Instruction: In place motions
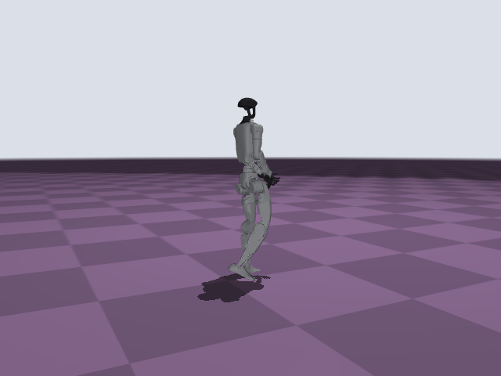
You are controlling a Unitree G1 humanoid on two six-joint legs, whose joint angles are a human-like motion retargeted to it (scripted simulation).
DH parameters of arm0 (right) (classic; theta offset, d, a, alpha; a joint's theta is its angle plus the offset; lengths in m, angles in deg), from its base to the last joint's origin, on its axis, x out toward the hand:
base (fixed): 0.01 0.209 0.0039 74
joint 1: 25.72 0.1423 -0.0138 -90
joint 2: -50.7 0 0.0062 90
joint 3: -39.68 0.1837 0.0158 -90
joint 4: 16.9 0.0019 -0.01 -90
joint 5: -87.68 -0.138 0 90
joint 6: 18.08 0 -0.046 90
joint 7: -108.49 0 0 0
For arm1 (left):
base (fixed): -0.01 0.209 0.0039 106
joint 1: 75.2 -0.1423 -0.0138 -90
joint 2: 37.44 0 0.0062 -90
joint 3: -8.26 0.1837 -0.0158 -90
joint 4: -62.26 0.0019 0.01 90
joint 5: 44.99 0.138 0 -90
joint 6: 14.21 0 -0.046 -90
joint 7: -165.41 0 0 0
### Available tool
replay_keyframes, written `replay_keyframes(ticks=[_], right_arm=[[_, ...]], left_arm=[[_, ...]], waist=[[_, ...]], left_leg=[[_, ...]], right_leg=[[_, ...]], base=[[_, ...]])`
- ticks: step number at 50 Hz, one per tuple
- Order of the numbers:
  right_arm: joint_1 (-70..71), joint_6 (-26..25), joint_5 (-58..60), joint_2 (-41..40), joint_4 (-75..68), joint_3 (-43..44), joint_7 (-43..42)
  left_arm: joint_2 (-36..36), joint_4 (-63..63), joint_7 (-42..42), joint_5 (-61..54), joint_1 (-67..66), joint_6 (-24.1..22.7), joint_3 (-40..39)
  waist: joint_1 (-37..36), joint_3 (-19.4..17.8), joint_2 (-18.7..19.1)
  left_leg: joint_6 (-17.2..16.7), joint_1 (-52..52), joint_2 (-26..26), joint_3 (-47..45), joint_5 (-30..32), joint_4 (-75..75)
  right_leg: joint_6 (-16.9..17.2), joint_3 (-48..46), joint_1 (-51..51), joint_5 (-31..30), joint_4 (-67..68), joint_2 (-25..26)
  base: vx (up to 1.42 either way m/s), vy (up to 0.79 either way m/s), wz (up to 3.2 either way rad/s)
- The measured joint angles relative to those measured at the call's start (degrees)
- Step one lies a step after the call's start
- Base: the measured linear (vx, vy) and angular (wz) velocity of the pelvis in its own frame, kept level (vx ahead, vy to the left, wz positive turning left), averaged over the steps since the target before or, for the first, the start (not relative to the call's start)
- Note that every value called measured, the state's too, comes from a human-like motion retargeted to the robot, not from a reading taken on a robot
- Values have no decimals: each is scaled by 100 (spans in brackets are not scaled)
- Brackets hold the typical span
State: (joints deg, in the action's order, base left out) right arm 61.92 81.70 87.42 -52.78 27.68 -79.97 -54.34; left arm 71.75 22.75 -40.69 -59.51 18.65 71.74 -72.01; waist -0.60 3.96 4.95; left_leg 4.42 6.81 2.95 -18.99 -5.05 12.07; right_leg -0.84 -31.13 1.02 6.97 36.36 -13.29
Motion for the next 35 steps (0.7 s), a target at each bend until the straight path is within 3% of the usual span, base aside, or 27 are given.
replay_keyframes(ticks=[4, 10, 15, 20, 25, 28, 33, 35], right_arm=[[11, -301, -355, -209, -173, 15, 290], [-31, -927, -1434, -545, -453, 284, 787], [-55, -953, -1774, -500, -380, 362, 628], [-77, -999, -1681, -501, -380, 255, 741], [-99, -1036, -1939, -567, -456, 245, 843], [-63, -1048, -1897, -614, -554, 214, 934], [141, -1004, -1810, -607, -548, 314, 865], [164, -942, -1804, -561, -542, 338, 817]], left_arm=[[39, -96, -53, -193, 105, -119, 86], [100, -143, 56, -240, 199, -302, 46], [160, -137, 151, -309, 187, -372, 116], [187, -100, 162, -443, 221, -420, 355], [184, -105, 62, -655, 145, -384, 286], [109, -95, 53, -723, 78, -396, 258], [90, -81, 61, -773, 156, -414, 358], [57, -53, 3, -734, 203, -387, 394]], waist=[[175, -136, -32], [364, -293, -195], [513, -471, -447], [712, -571, -623], [635, -563, -704], [417, -548, -817], [388, -757, -924], [344, -793, -927]], left_leg=[[97, -91, -88, 416, 35, -1], [202, -266, -354, 811, 68, -48], [342, -609, -814, 1072, 42, -200], [547, -1039, -1164, 1432, -86, -249], [995, -1328, -1286, 1481, -293, 94], [1058, -1317, -1027, 1197, -175, 922], [1058, -328, -56, 516, 1076, 3706], [1058, -87, 332, 149, 861, 4513]], right_leg=[[-103, 913, 416, 149, 538, 717], [161, 1731, 1231, 28, 204, 1314], [497, 2459, 1562, -427, -1272, 1407], [579, 3460, 1641, -788, -2544, 1321], [645, 3245, 1281, -944, -2832, 1042], [406, 3264, 979, -1111, -2834, 1212], [130, 2992, 505, -750, -2846, 1323], [22, 2890, 308, -626, -2897, 1392]], base=[[19, -4, 140], [23, -8, 119], [21, -9, 103], [30, -19, 96], [39, -29, 29], [44, -50, -35], [36, -52, 30], [46, -42, 32]])
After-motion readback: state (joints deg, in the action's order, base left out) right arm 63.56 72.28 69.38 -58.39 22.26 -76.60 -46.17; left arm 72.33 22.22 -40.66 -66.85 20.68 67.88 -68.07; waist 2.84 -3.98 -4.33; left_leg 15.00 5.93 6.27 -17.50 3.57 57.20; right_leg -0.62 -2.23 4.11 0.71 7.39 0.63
